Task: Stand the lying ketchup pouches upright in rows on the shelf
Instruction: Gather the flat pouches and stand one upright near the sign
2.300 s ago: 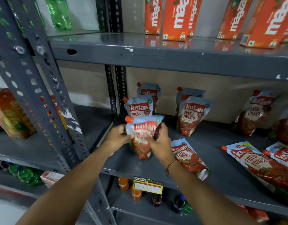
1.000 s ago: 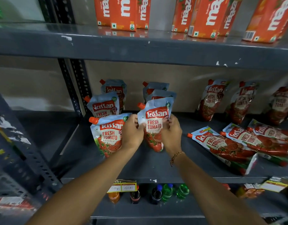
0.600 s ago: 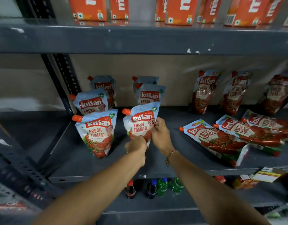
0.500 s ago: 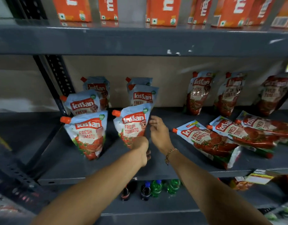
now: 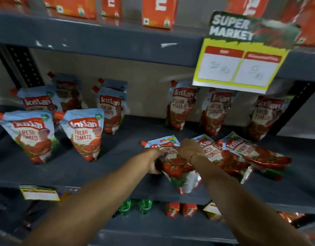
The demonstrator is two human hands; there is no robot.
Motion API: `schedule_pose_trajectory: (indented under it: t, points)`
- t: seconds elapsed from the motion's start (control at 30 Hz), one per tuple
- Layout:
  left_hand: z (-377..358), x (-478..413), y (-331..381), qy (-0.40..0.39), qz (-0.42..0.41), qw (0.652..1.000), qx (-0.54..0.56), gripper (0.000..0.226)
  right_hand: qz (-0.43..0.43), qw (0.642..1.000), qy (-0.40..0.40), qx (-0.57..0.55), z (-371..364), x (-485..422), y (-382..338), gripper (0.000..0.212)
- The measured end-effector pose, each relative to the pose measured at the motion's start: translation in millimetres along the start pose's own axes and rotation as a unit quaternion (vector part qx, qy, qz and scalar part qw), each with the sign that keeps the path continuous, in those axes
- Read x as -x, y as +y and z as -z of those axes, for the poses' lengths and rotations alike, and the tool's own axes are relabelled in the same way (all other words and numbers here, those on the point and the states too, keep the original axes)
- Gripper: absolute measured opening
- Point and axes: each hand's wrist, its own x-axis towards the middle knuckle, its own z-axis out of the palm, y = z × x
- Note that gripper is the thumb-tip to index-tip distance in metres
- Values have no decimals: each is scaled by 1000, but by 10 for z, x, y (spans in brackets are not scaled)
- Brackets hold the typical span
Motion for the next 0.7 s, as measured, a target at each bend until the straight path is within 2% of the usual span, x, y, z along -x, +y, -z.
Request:
schedule_pose_trajectory:
  t: [0.13, 0.27, 0.37, 0.47, 0.53, 0.63, 0.7]
  points:
    - [-21, -116, -106, 20, -45, 998, 27, 19, 12, 996, 22, -83, -3, -21, 151, 35]
    - [46, -152, -73, 71, -104, 991, 46, 20, 66, 978, 98, -171, 20, 72, 166, 30]
    - [107, -81, 186, 136, -224, 961, 84, 23, 147, 941, 215, -217, 150, 146, 125, 23]
    - [147, 3, 383, 128, -336, 930, 71, 28, 173, 896, 279, -301, 152, 152, 115, 20]
    - [167, 10, 377, 128, -355, 924, 54, 29, 166, 894, 273, -315, 38, 140, 133, 20]
    - [146, -43, 240, 145, -320, 936, -3, 18, 129, 915, 238, -299, -173, 114, 187, 20]
    - [80, -67, 151, 161, -308, 938, -3, 21, 128, 915, 226, -308, -240, 54, 234, 19]
